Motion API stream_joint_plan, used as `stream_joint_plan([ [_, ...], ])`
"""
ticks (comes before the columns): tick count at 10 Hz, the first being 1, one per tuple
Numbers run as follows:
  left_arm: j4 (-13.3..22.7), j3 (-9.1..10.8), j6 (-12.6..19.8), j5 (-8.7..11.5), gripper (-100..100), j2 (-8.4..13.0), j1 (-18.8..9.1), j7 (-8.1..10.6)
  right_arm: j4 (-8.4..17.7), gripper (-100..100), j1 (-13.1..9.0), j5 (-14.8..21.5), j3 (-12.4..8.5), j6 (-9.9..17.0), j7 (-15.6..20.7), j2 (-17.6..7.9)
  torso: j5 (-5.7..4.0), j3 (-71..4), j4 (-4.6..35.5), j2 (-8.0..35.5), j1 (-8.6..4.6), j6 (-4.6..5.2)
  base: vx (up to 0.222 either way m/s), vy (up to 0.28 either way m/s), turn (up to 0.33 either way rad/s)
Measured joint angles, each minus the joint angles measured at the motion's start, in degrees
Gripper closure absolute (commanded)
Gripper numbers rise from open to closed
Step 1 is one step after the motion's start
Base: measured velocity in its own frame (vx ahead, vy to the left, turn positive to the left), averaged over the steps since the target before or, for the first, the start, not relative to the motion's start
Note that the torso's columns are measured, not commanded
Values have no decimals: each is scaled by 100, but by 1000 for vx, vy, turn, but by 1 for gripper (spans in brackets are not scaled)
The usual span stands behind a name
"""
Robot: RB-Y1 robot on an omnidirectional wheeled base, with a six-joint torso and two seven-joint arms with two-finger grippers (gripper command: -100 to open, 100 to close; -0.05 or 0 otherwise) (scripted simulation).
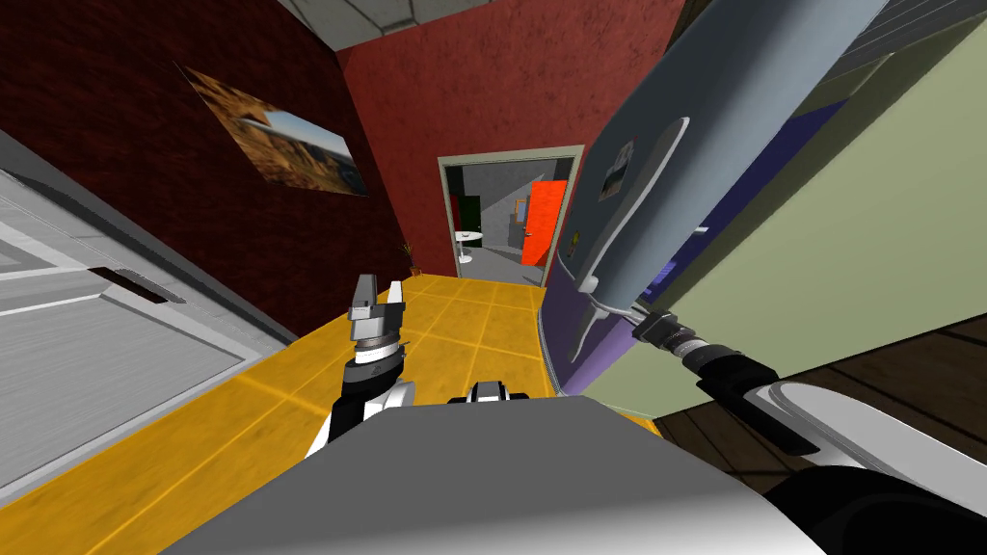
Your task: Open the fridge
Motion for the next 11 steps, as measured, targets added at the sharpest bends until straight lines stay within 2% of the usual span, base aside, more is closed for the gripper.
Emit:
stream_joint_plan([
  [2, -1, -1, 0, 0, 0, -1, 0, 0, 121, 100, 51, -26, -70, 18, 12, 51, 16, -16, -7, -20, 36, -22, 132, 244, -34],
  [4, -1, -2, 0, 0, 0, -1, 0, 0, 192, 100, 125, -51, -93, 105, -33, 25, 18, -21, -1, -24, 5, -30, 154, 260, -43],
  [5, -1, -1, 0, 0, 0, -1, 0, 0, 264, 100, 119, -63, -85, 126, -46, 3, 20, -24, 3, -21, -23, -41, 163, 262, -37],
  [6, -1, -1, 0, 0, 0, -1, 0, 0, 299, 100, 206, -97, -121, 198, -108, -75, 27, -31, 6, -33, -19, -47, 202, 278, -94],
  [7, -1, -1, 0, 0, 0, -1, 1, 0, 451, 100, 154, -107, -87, 286, -131, -114, 25, -48, -3, -61, -24, -62, 139, 273, -22],
  [9, -1, -2, -1, 0, 0, -1, 0, 0, 475, 100, 275, -141, -247, 337, -131, -37, 21, -31, -3, -36, -11, -45, 138, 281, -11],
  [11, -1, -1, -1, 0, 0, -1, 1, 0, 573, 100, 299, -169, -315, 378, -148, -42, 15, -21, 0, -24, -30, -31, 178, 289, -45],
])
